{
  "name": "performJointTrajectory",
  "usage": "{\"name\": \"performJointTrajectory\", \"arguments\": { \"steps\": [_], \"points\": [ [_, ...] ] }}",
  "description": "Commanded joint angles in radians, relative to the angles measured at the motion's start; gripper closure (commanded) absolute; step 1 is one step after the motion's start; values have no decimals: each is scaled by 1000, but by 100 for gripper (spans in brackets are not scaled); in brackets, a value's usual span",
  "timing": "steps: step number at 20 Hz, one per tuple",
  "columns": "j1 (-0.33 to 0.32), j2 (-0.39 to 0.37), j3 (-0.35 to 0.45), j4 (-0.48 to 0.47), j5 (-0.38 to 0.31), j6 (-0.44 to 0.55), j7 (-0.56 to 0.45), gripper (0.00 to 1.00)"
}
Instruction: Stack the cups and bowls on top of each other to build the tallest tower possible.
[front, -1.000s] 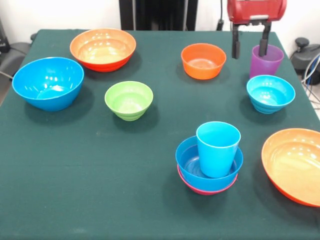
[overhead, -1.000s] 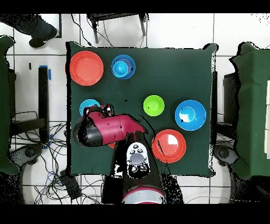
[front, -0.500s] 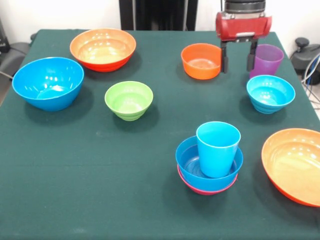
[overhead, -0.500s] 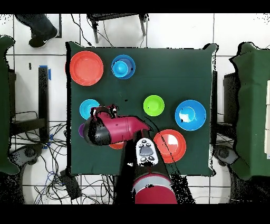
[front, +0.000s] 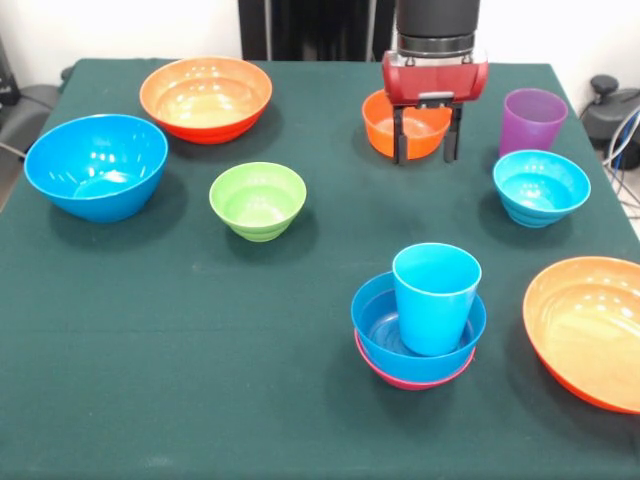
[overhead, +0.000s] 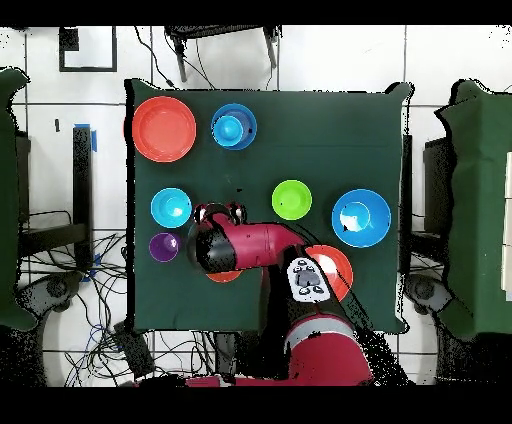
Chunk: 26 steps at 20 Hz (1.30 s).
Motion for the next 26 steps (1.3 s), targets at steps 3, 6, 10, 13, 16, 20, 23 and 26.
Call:
{"name": "performJointTrajectory", "arguments": {
  "steps": [3,6,10,13,16,20,23,26],
  "points": [
    [41,26,58,38,-54,-37,100,0],
    [36,18,68,43,-52,-34,100,0],
    [54,12,58,43,-45,-33,107,0],
    [66,15,52,47,-45,-41,112,0],
    [56,17,61,47,-48,-35,105,0],
    [42,17,78,45,-48,-21,96,0],
    [21,27,107,58,-39,-27,108,0],
    [28,30,107,65,-30,-50,129,0]
  ]
}}
